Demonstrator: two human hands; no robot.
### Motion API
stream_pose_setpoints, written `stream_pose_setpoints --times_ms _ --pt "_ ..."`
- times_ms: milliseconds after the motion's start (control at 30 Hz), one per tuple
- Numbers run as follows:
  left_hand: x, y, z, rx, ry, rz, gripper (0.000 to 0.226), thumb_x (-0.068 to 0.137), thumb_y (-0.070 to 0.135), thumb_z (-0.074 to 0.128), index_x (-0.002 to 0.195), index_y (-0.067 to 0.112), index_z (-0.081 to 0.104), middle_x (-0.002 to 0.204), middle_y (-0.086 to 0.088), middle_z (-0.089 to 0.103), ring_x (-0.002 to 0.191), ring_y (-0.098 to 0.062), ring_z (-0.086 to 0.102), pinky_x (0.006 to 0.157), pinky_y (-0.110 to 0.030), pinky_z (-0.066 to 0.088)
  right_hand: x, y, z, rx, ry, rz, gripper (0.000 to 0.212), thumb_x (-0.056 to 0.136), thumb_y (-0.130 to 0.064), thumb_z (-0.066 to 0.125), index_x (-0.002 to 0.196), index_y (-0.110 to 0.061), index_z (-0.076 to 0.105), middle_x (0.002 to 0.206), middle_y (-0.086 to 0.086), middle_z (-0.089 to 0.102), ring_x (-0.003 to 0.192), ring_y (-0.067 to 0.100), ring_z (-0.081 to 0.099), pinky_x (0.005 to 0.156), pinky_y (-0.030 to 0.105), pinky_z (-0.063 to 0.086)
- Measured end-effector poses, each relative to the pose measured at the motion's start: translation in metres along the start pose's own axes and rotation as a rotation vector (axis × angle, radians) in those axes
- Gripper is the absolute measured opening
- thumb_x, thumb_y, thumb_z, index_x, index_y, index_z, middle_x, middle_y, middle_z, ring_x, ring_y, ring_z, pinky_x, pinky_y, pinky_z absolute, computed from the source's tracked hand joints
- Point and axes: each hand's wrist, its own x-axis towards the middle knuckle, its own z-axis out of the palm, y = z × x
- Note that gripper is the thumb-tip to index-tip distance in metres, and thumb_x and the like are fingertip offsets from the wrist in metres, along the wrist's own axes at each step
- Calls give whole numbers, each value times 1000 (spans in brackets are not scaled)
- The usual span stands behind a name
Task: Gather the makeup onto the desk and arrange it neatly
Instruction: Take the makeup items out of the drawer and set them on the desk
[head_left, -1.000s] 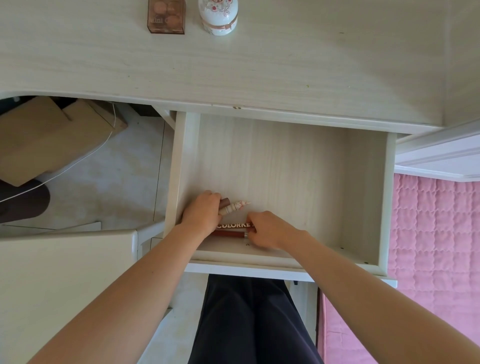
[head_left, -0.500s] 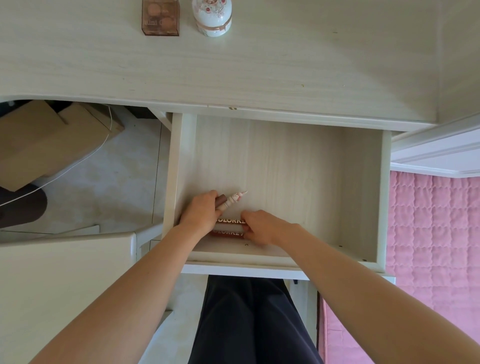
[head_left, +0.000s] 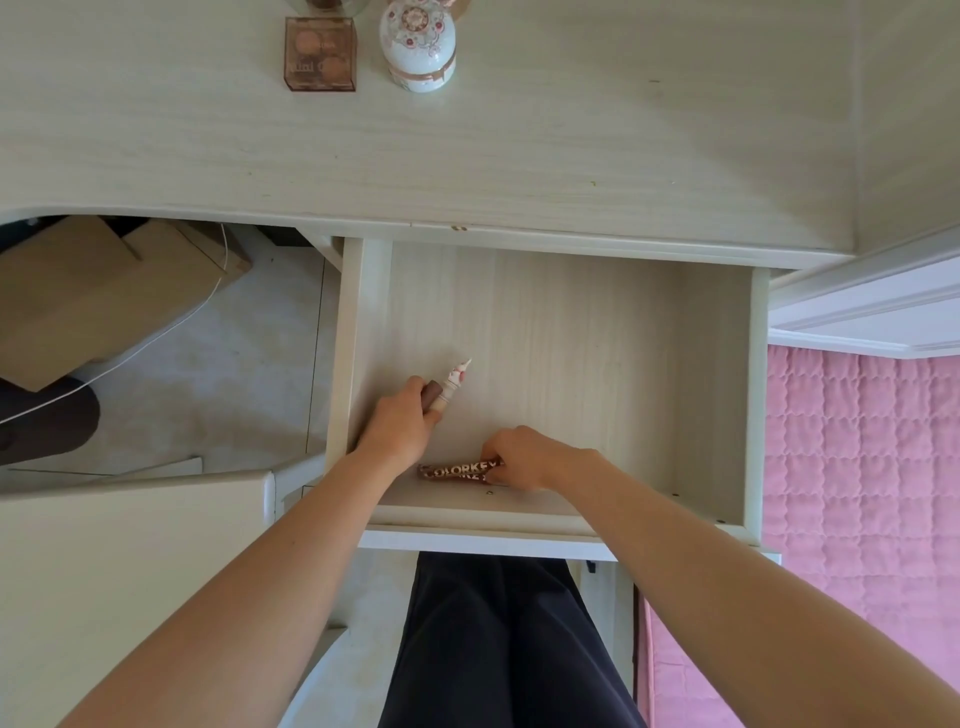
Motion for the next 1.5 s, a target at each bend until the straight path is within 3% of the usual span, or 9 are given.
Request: stream_pose_setpoints --times_ms 100,233,400,567,633,767,933,1333,1500 --pt "-5 1 -3 -66 -26 -52 17 96 30 51 91 16 45 87 -8 59 71 -24 53 57 -32 38 -9 3 -4 11 -1 28 28 94 -26 53 115 -9 62 111 10 63 98 27 58 85 36 48" --pt "-16 7 -10 -182 -18 -84 18 95 28 50 88 12 52 88 -12 67 65 -23 54 59 -32 39 -34 10 -16 99 110 57 25 97 -25 51 113 -10 61 105 9 61 84 20 54 72 29 42" --pt "-41 22 -15 -397 18 -132 14 96 27 52 94 13 54 94 -12 69 87 -29 67 63 -30 42 -76 13 -24 381 306 115 14 96 -20 50 109 -20 56 93 5 66 70 17 65 65 28 52" --pt "-77 46 -19 -555 68 -120 8 94 28 54 96 20 56 97 -6 69 88 -22 66 69 -32 47 -120 8 -28 581 438 112 9 94 -16 53 102 -21 55 88 -1 69 65 10 65 50 12 42" --pt "-92 58 -19 -609 87 -116 10 94 28 55 100 20 57 98 -3 69 91 -21 65 69 -31 47 -137 7 -28 659 476 103 11 94 -17 54 103 -20 58 89 -3 68 68 10 67 52 13 45" --pt "-117 84 -21 -721 147 -104 16 94 27 55 106 17 58 99 0 69 88 -15 62 62 -23 43 -168 5 -28 860 562 65 17 93 -13 53 104 -19 64 87 1 69 72 17 66 68 37 55" --pt "-135 114 -21 -844 212 -82 2 94 25 57 95 25 59 95 -4 70 83 -18 62 60 -26 45 -195 -2 -38 1141 609 46 19 94 -9 52 106 -17 64 93 5 66 71 12 61 64 21 52" --pt "-123 169 -53 -866 281 6 13 93 19 57 98 9 63 89 -7 64 74 -14 57 64 -25 46 -207 -17 -100 1349 771 -37 16 94 -8 52 95 -19 63 91 9 64 73 16 63 75 32 58" --pt "-93 190 -85 -858 275 40 13 91 17 57 88 6 63 78 0 61 70 -13 54 63 -25 44 -190 -23 -140 1429 825 -5 16 93 -5 53 107 -5 62 87 7 63 72 14 66 75 34 60"
